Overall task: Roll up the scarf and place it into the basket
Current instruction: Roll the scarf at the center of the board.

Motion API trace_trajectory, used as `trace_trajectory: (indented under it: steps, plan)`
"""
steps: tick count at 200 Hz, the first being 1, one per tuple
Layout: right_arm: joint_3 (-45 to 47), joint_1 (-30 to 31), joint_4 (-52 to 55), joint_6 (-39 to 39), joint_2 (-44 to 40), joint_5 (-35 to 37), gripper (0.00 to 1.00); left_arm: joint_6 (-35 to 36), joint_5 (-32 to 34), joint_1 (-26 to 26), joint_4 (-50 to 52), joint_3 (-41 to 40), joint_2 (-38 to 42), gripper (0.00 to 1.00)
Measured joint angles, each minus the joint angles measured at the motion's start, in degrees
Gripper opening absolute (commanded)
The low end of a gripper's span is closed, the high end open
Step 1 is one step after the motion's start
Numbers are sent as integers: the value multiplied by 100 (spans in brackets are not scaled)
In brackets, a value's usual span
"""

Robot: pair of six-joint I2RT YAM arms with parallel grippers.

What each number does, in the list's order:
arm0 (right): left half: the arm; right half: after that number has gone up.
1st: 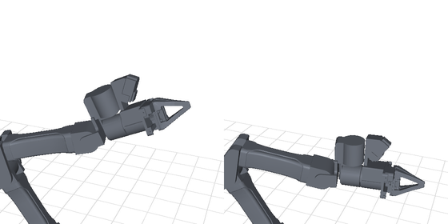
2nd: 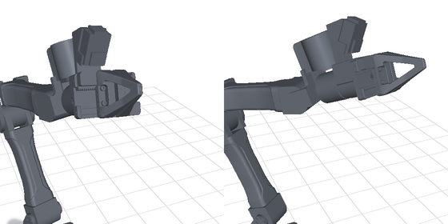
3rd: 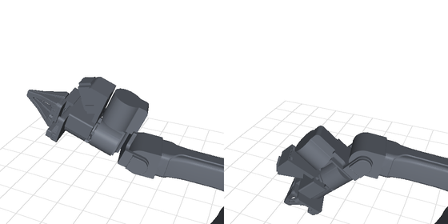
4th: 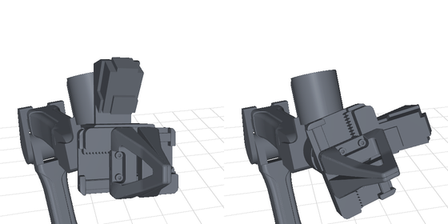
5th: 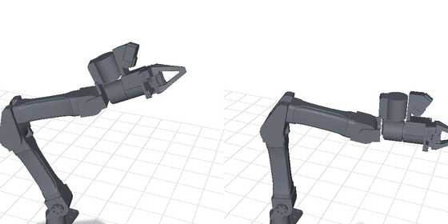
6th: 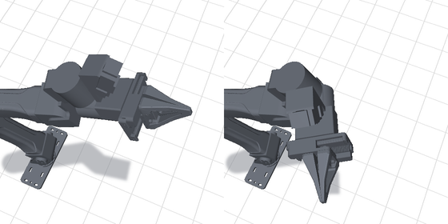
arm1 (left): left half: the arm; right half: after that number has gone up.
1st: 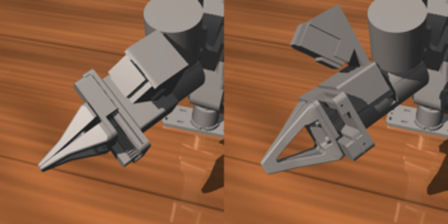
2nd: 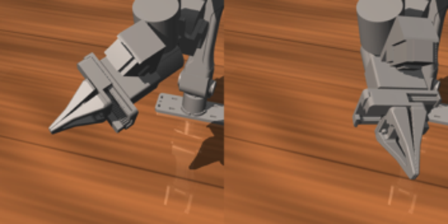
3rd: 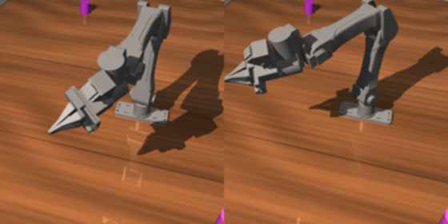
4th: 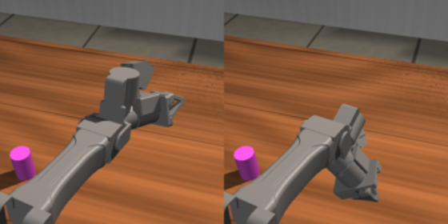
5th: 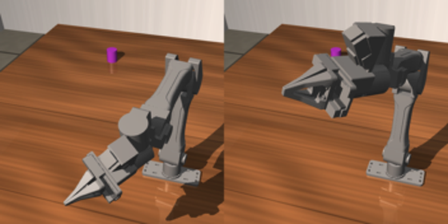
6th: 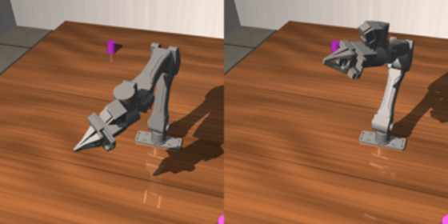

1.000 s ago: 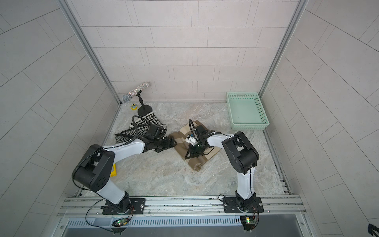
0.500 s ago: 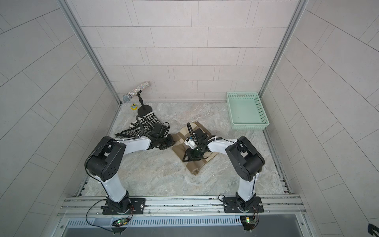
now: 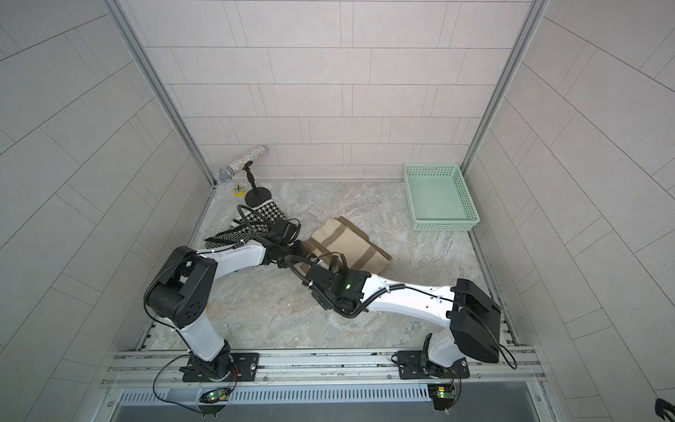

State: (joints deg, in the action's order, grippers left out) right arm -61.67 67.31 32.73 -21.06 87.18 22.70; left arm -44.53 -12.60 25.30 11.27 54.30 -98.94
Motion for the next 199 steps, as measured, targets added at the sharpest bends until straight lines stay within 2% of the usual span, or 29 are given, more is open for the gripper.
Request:
trace_trajectory:
  steps: [16,43,81,106,120,139,145,162,178,187,199]
  plan:
    - [-173,358,50,109,398,623,86,24,31,-2,83,0,24,14]
    - [-284,509,50,293,1099,1226,85,50,33,-2,116,0,26,14]
    - [-273,533,-13,525,1818,1534,85,87,33,-2,216,46,26,14]
    - [-271,501,-109,619,2046,1585,81,116,28,-2,280,66,26,14]
    - [-271,457,-197,664,2129,1589,74,149,24,-2,308,79,26,14]
    - [-275,304,-326,678,2194,1458,58,170,7,-4,387,116,26,19]
    - [-275,247,-354,693,2212,1397,49,179,-4,-4,420,136,26,22]
    - [-271,105,-413,723,2253,1209,25,243,-70,-24,527,195,39,41]
    - [-271,42,-407,667,2277,999,5,219,-173,-79,625,201,107,50]
    - [-273,17,-404,638,2258,890,0,219,-236,-122,691,203,177,61]
    - [-275,-26,-372,581,2179,656,0,260,-299,-199,798,205,332,75]
